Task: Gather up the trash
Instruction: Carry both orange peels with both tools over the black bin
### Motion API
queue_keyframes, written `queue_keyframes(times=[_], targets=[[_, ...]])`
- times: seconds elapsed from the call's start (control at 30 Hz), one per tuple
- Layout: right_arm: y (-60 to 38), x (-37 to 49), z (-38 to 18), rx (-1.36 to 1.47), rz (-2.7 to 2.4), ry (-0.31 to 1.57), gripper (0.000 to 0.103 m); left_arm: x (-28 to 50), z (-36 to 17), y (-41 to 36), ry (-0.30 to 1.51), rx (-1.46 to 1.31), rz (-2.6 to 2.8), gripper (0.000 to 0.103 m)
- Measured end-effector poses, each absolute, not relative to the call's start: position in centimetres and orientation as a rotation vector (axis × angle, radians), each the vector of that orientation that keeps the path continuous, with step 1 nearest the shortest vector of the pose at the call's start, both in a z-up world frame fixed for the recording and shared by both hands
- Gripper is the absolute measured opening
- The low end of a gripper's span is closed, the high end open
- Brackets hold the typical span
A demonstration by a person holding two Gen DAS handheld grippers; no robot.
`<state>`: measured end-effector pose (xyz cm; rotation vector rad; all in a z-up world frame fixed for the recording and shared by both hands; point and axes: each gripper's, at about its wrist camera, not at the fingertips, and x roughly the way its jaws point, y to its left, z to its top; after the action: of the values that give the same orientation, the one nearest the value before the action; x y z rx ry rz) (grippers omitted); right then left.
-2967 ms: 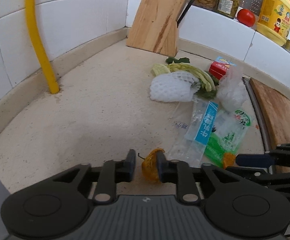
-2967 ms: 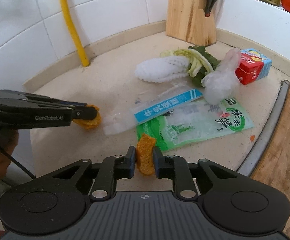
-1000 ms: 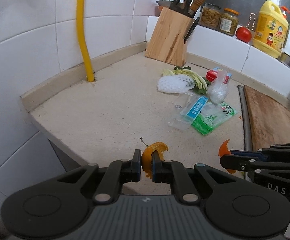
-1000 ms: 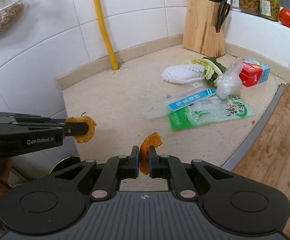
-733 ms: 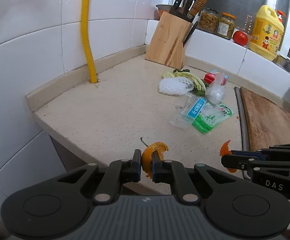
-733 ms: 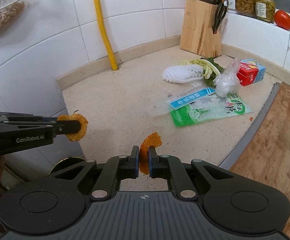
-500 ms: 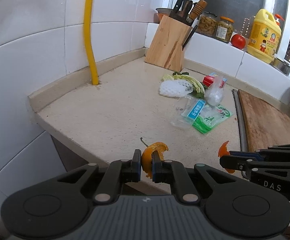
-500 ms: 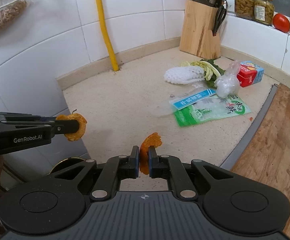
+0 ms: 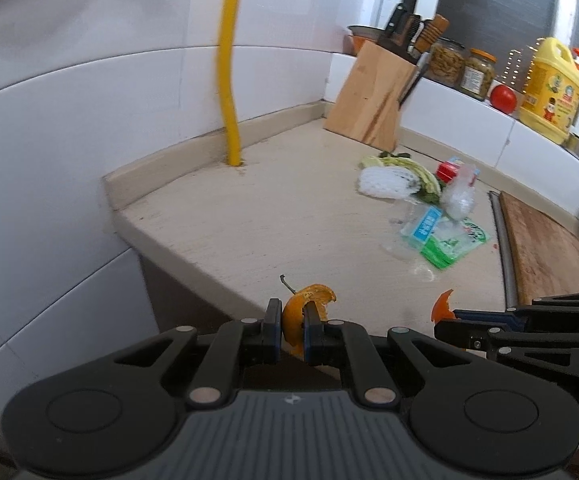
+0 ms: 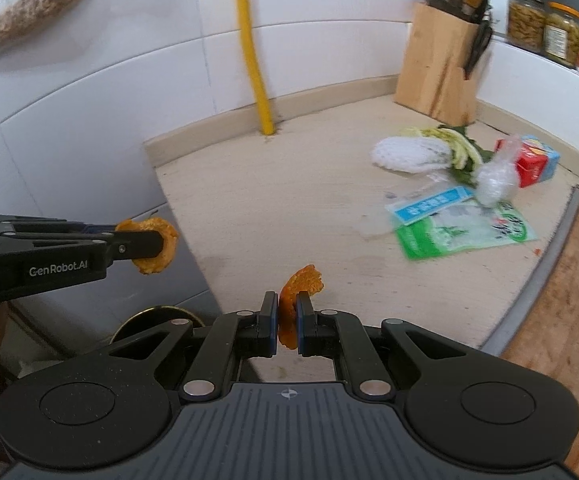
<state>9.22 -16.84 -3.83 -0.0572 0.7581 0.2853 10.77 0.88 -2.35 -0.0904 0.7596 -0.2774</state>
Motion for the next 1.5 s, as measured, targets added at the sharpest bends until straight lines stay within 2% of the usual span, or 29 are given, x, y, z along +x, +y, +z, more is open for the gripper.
queue_keyframes(times=[0.67,1.5], targets=[[-10.7,9.9,-4.0,-0.131,0.457,0.762,0.013,8.8,-1.7,5.7,0.727,-0.138,-0.142,0.006],[-1.6,11.4,-4.6,-0.210,0.643,0.773,0.013,8.3,-3.6,11.9,0.771,-0.190,0.061,0.006]])
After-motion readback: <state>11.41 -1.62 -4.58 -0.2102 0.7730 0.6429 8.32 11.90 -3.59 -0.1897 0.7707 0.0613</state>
